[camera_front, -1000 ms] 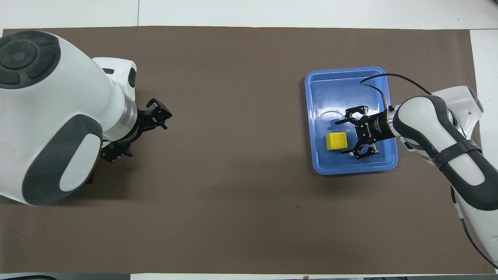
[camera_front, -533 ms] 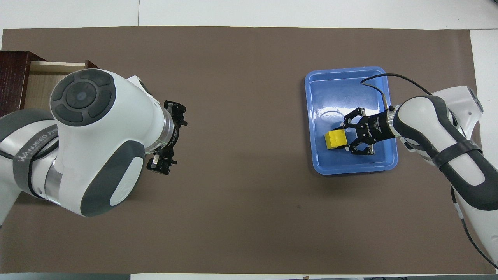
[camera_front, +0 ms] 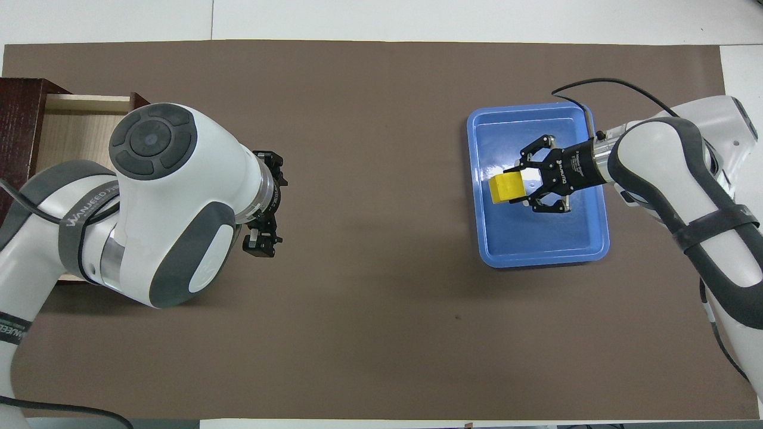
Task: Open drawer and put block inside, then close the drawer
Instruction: 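Carry the cube toward the left gripper and grasp it with the left gripper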
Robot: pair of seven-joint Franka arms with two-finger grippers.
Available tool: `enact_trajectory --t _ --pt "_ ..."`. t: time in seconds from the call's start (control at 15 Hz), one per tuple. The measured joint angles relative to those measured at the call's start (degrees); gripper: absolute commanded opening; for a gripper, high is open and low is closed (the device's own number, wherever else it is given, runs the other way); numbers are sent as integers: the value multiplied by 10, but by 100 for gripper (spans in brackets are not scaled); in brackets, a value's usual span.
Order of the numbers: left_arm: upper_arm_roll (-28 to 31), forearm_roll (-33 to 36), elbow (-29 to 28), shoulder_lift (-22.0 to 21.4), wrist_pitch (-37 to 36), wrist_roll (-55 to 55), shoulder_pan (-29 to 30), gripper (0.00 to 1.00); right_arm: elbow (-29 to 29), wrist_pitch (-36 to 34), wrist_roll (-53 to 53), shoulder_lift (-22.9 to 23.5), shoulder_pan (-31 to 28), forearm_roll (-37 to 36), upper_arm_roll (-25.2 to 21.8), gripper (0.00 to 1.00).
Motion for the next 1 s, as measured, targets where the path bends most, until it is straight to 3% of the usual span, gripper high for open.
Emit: enact_trajectory --t 0.4,0.73,1.0 --pt "-5 -1 0 25 67 -21 -2 100 88 18 155 -4 123 0 2 0" --pt "-8 -31 0 39 130 -49 -26 100 94 92 235 -1 207 0 3 0" --pt "-10 -33 -1 43 160 -83 -60 100 93 112 288 2 234 1 3 0"
